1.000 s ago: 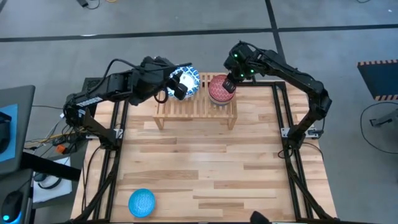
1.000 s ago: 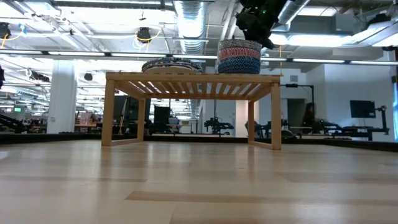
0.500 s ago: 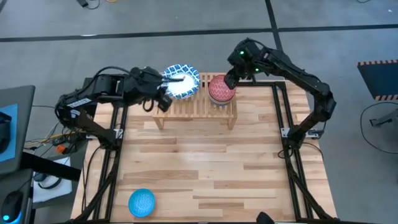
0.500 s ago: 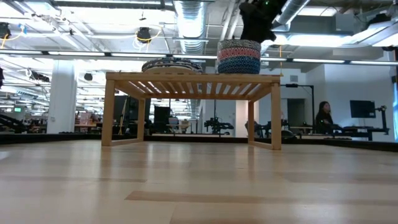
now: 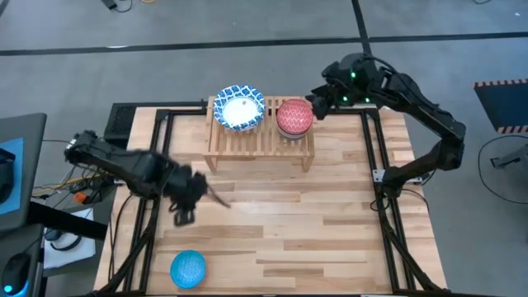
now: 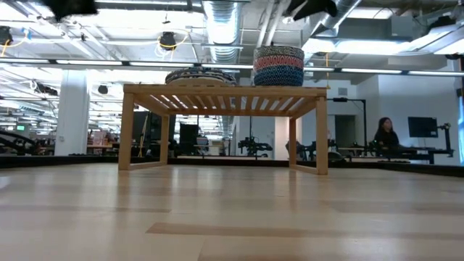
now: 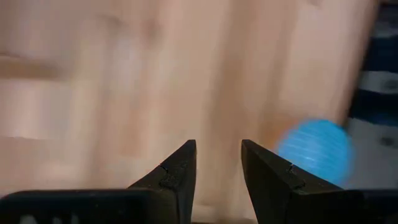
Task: Place and stack bowls onto a shelf
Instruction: Stack the blue bowl on top of the red bowl on the shelf
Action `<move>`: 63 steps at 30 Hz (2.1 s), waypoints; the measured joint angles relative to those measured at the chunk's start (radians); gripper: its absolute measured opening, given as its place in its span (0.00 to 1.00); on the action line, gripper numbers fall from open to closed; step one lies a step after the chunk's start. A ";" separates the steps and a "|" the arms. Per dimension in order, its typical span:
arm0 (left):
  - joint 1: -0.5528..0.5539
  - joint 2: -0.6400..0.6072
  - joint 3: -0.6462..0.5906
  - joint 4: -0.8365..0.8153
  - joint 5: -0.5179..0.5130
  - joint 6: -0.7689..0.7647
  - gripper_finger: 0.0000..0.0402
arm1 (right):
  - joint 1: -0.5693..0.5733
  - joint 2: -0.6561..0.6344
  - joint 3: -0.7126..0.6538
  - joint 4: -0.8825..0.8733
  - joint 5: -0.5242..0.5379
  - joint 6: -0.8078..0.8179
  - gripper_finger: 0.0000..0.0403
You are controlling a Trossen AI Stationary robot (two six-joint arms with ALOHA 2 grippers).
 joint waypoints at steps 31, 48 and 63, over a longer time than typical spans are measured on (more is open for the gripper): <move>-0.494 0.171 -0.526 0.710 0.052 -0.194 0.22 | 0.326 -0.007 -0.002 -0.161 0.273 0.250 0.45; -0.292 0.012 -0.520 0.505 0.008 -0.204 0.01 | 0.403 -0.007 -0.002 -0.174 0.244 0.153 0.45; 0.224 -0.141 -0.011 0.382 -0.539 0.095 0.00 | 0.550 0.033 -0.003 -0.047 0.401 0.352 0.45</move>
